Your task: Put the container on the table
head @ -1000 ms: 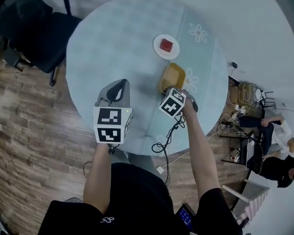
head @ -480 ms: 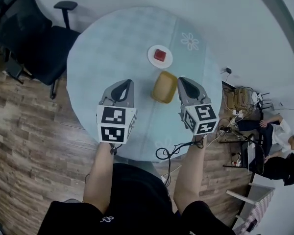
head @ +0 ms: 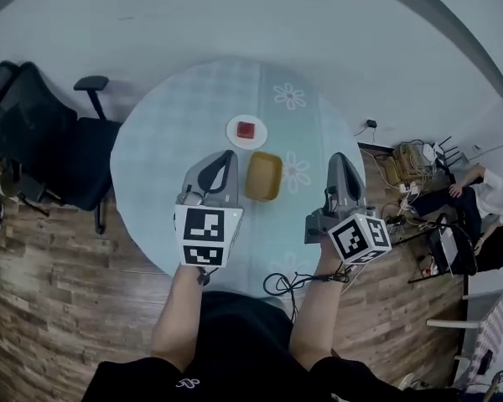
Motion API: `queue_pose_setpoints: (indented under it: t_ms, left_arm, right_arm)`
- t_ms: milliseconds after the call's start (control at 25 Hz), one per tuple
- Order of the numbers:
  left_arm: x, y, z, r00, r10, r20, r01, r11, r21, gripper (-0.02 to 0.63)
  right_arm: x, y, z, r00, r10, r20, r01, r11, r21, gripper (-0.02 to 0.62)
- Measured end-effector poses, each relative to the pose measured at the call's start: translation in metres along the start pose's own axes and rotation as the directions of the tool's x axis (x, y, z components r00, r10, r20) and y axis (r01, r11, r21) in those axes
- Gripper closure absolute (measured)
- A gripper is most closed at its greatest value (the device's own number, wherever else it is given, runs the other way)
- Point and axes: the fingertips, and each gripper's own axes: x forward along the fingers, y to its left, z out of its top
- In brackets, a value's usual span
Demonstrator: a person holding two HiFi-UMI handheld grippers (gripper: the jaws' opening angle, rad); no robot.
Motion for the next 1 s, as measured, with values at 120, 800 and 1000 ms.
queue_pose_setpoints:
  t_ms: [120,800,1000]
  left_arm:
    - [0.002,-0.004,0.000,1.000,-0.010,-0.007,0.010,1.000,0.007,0.603]
    - [-0.001,0.001,-0.007,1.000,-0.009,-0.012,0.008,1.000,-0.020,0.603]
    - [-0.004,0.008,-0.010,1.000,0.009,-0.011,-0.009,1.000,-0.030,0.603]
  right_arm:
    - [0.001,0.001,-0.016,0.997,-0.031,-0.077,0.024,0.996,-0.088,0.586]
    - [0.006,0.020,-0.020,0.991,-0.012,-0.130,-0.014,0.981,-0.193,0.586]
    - [0.009,0.025,-0.025,0.991,-0.001,-0.136,-0.027,0.978,-0.205,0.586]
